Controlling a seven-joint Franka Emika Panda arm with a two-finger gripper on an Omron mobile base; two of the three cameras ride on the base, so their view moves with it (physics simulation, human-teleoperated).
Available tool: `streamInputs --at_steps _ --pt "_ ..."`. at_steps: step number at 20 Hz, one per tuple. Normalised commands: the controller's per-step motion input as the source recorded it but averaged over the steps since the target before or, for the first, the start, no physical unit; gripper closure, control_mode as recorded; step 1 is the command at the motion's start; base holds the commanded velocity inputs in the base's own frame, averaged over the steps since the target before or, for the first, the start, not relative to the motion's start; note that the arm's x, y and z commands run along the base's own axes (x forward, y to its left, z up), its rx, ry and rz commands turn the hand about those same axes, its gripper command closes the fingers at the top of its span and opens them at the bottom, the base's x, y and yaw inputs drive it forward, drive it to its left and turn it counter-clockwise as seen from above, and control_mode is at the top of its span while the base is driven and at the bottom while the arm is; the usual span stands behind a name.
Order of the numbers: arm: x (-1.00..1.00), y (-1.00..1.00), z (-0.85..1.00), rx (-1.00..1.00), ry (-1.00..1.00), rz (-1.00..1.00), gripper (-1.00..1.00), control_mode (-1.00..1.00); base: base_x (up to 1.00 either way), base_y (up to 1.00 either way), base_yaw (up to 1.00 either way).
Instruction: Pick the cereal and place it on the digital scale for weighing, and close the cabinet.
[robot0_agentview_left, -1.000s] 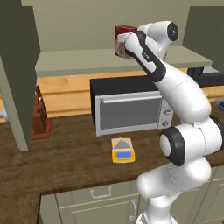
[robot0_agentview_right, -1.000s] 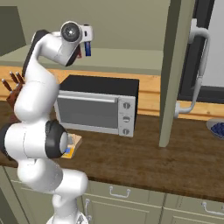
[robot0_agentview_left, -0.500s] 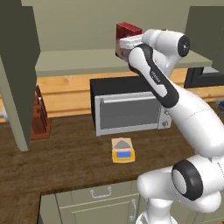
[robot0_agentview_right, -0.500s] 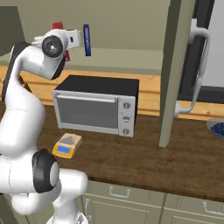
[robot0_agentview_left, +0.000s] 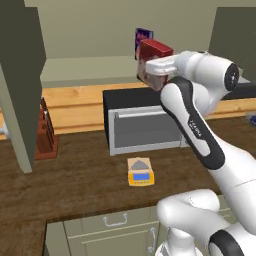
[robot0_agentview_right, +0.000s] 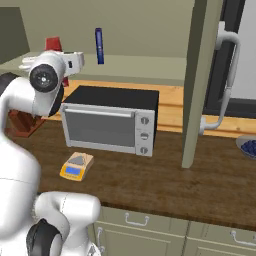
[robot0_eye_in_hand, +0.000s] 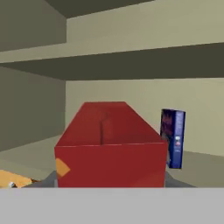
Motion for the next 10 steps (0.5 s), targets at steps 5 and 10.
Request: streamInputs --at_steps 5,10 --pt "-0.72 -0.30 -0.15 0.00 0.24 0.22 1.00 -1.00 0.00 0.00 0.00" --pt "-0.52 -0.03 -0.34 -0.06 0.05 0.30 1.00 -1.00 0.00 0.00 0.00"
